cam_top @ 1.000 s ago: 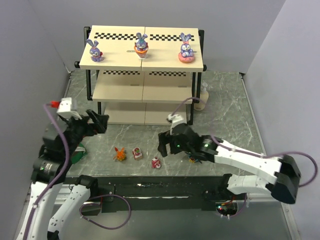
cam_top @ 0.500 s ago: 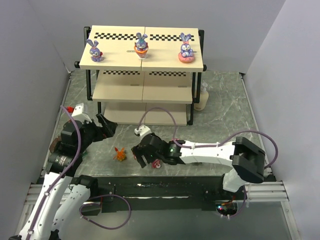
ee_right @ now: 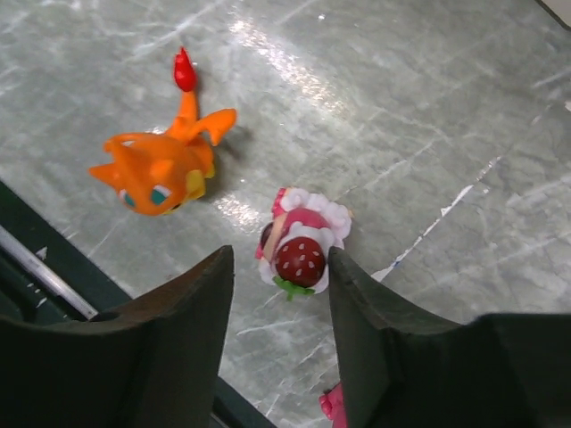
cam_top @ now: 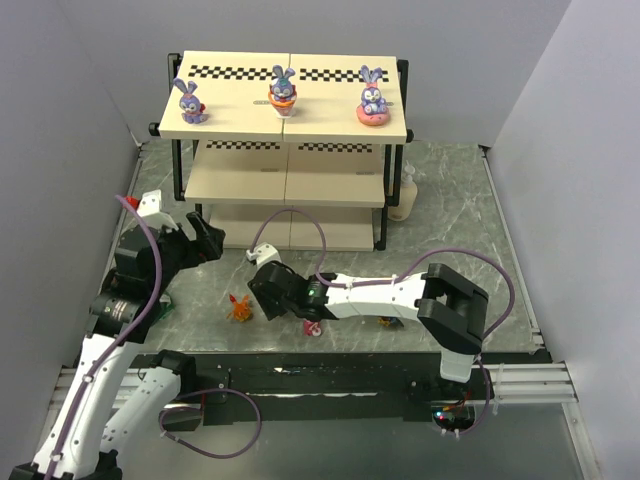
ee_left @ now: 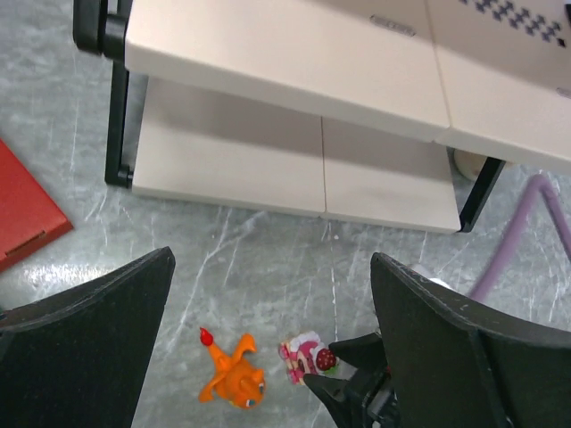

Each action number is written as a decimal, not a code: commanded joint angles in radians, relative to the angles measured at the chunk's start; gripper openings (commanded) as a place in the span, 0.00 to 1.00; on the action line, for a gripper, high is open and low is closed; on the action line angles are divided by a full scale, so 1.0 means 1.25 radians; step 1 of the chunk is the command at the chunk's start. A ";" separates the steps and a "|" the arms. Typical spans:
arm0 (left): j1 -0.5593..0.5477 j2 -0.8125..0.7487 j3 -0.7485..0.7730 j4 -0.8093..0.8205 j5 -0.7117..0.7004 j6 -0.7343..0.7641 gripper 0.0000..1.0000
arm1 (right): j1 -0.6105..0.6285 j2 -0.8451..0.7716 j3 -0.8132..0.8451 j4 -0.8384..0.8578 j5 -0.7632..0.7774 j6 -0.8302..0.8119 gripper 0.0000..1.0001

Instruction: Place and organize the plastic toys onto the shelf

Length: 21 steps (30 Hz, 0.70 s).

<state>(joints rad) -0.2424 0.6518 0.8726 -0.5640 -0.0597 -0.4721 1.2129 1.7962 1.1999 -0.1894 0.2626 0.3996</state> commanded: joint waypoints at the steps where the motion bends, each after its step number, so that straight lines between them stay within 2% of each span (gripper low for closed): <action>1: 0.004 -0.002 0.019 0.025 -0.003 0.034 0.97 | -0.003 0.025 0.049 -0.031 0.039 0.028 0.49; 9: 0.004 0.008 0.001 0.044 0.028 0.040 0.97 | -0.009 0.028 0.032 -0.019 0.033 0.034 0.31; 10: 0.004 0.008 -0.001 0.046 0.032 0.040 0.96 | -0.011 0.030 0.029 -0.013 0.033 0.033 0.20; 13: 0.004 0.009 -0.001 0.046 0.042 0.043 0.96 | -0.016 0.021 0.024 -0.007 0.036 0.035 0.00; 15: 0.003 0.010 -0.002 0.051 0.042 0.045 0.96 | -0.018 0.006 0.017 -0.008 0.051 0.030 0.00; 18: 0.004 0.014 -0.013 0.061 0.114 0.054 0.97 | -0.029 -0.048 0.002 -0.020 0.064 0.010 0.00; 21: 0.004 0.016 -0.028 0.089 0.258 0.077 0.97 | -0.056 -0.138 -0.030 -0.040 0.017 -0.015 0.00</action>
<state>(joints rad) -0.2417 0.6659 0.8597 -0.5205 0.0505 -0.4210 1.1896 1.7950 1.1995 -0.2138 0.2989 0.4202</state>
